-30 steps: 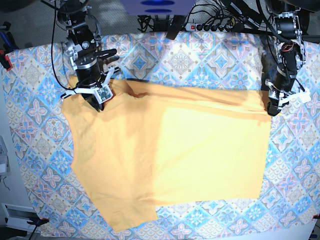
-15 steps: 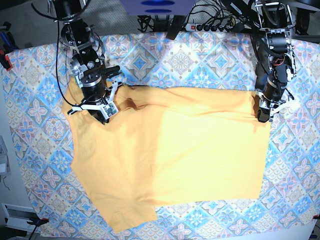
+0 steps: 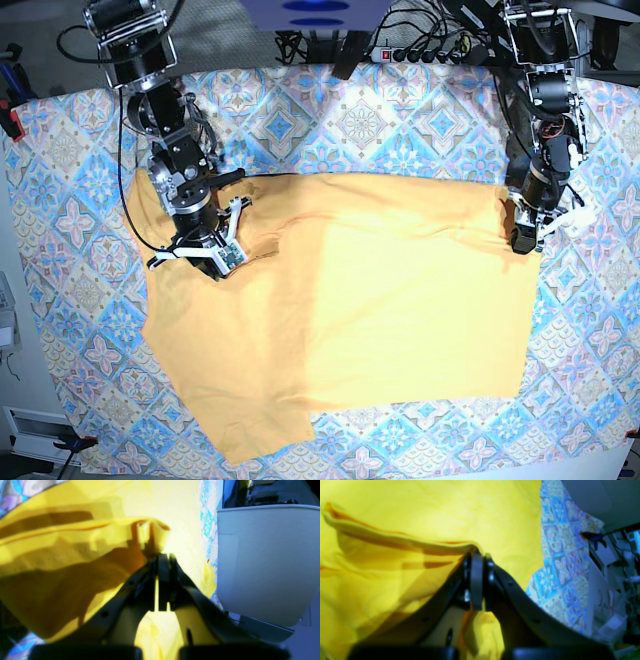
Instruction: Fold the T-shirt properly
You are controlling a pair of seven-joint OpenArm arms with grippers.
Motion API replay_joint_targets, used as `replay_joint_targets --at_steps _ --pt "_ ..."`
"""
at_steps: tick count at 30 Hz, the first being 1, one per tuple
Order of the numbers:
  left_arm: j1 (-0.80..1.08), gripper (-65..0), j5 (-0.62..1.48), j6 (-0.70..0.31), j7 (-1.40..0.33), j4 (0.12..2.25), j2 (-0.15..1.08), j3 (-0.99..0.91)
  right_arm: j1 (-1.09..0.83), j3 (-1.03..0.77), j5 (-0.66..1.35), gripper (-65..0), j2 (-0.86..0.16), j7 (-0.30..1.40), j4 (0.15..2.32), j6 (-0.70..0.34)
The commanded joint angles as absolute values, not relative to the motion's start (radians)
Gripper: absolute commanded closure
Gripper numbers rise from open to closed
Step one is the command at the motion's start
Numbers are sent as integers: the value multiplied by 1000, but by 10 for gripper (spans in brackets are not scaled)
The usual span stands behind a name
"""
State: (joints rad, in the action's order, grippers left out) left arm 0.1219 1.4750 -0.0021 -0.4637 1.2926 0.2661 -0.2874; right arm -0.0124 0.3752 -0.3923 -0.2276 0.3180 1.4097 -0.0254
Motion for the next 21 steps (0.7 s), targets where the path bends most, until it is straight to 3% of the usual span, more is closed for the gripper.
replay_joint_targets --at_steps 1,21 --pt "108 0 1484 -19 -455 1308 282 -294 15 374 -394 0 -232 295 1415 -13" --pt "88 0 1475 -19 -453 1308 282 -334 117 371 -395 0 -199 252 1307 -13"
